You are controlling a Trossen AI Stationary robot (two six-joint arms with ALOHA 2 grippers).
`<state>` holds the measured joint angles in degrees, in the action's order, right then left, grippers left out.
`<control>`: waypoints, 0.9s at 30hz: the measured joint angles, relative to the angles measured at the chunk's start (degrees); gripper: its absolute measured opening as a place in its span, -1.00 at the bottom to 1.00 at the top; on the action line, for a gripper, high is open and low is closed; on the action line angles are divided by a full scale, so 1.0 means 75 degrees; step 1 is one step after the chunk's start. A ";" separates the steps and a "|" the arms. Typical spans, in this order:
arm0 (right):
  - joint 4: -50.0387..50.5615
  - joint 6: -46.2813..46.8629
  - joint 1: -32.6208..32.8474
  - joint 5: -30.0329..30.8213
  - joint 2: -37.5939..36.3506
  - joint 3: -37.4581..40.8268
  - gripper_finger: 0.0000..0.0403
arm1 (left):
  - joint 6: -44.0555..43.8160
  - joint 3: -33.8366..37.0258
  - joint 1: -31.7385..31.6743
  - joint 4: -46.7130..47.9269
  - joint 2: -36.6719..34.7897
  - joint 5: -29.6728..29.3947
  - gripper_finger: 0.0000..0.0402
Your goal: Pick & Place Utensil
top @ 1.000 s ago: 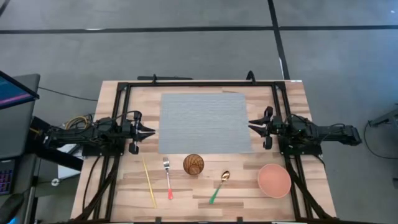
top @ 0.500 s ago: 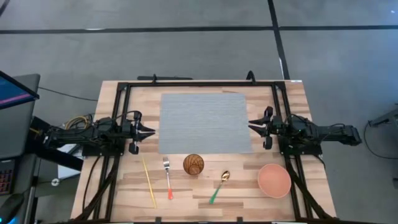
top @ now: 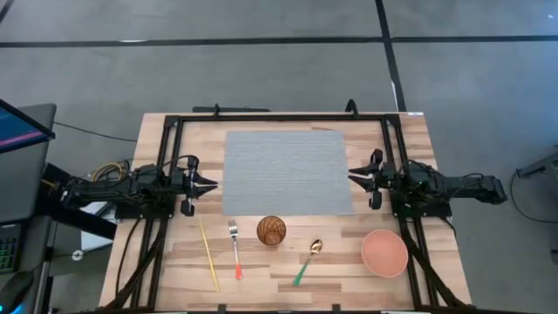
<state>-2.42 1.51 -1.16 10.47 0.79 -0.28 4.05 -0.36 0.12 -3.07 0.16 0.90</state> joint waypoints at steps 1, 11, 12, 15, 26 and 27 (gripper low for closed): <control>0.0000 0.0001 0.0001 0.0001 -0.0001 0.0000 -0.57 | -0.0001 0.0000 0.0000 0.0000 -0.0001 -0.0002 -0.77; 0.0001 -0.0001 0.0000 0.0000 -0.0001 0.0001 -0.57 | -0.0001 0.0000 0.0001 0.0001 0.0000 -0.0001 -0.77; 0.0003 0.0001 -0.0002 -0.0001 0.0001 0.0001 -0.57 | 0.0000 0.0001 0.0002 0.0000 -0.0002 -0.0002 -0.77; 0.0000 -0.0001 0.0001 -0.0001 -0.0002 0.0001 -0.57 | 0.0000 0.0000 0.0000 0.0000 -0.0002 0.0000 -0.77; -0.0002 -0.0137 -0.0001 0.0002 0.0001 0.0001 -0.57 | 0.0004 0.0000 0.0000 -0.0061 -0.0002 -0.0002 -0.77; 0.0000 -0.0453 -0.0008 0.0003 -0.0001 -0.0001 -0.57 | 0.0003 0.0002 0.0001 -0.0061 -0.0002 -0.0001 -0.77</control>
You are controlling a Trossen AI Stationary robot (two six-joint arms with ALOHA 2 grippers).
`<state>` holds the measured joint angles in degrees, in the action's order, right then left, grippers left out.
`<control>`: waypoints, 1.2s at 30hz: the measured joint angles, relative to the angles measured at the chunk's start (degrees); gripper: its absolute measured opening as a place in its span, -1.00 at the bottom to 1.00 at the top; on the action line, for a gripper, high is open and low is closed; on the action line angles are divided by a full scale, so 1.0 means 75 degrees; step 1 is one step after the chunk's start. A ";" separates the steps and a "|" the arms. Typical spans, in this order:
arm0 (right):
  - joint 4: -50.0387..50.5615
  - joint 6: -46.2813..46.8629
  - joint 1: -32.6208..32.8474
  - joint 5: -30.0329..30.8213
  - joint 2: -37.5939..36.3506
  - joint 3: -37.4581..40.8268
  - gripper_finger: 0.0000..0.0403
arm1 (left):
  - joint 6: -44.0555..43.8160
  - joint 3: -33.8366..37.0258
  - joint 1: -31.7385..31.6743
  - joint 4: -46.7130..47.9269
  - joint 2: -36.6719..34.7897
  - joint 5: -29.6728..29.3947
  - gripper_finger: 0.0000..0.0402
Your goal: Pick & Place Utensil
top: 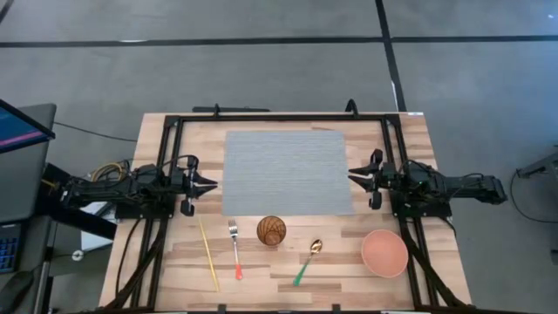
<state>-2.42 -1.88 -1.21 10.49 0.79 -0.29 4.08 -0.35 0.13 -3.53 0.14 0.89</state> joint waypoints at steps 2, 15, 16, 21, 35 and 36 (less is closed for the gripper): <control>0.0000 -0.0542 0.0000 -0.0002 -0.0001 0.0002 -0.57 | 0.0000 -0.0002 -0.0002 -0.0001 0.0000 0.0000 -0.77; -0.0041 0.0854 0.0017 -0.0010 0.0001 -0.0001 -0.57 | -0.0003 -0.0002 0.0001 -0.0452 0.0003 -0.0001 -0.77; -0.0078 0.1262 0.0012 -0.0008 0.0001 -0.0001 -0.57 | -0.0003 0.0001 0.0001 -0.0457 0.0003 -0.0001 -0.77; -0.0565 0.1817 -0.0012 -0.0005 -0.0003 -0.0001 -0.57 | -0.0003 -0.0002 0.0000 -0.0470 0.0031 0.0001 -0.77; -0.0810 0.2616 -0.0038 -0.0010 -0.0002 -0.0062 -0.57 | -0.0463 -0.0002 0.0000 -0.1084 0.0492 -0.1286 -0.54; -0.0859 0.2376 -0.0079 -0.0005 -0.0002 -0.0062 -0.57 | -0.0463 -0.0002 -0.0002 -0.1213 0.0519 -0.1312 -0.51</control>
<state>-8.86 15.94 -1.80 10.46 0.78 -0.75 0.60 -0.36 0.12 -12.63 4.04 -8.95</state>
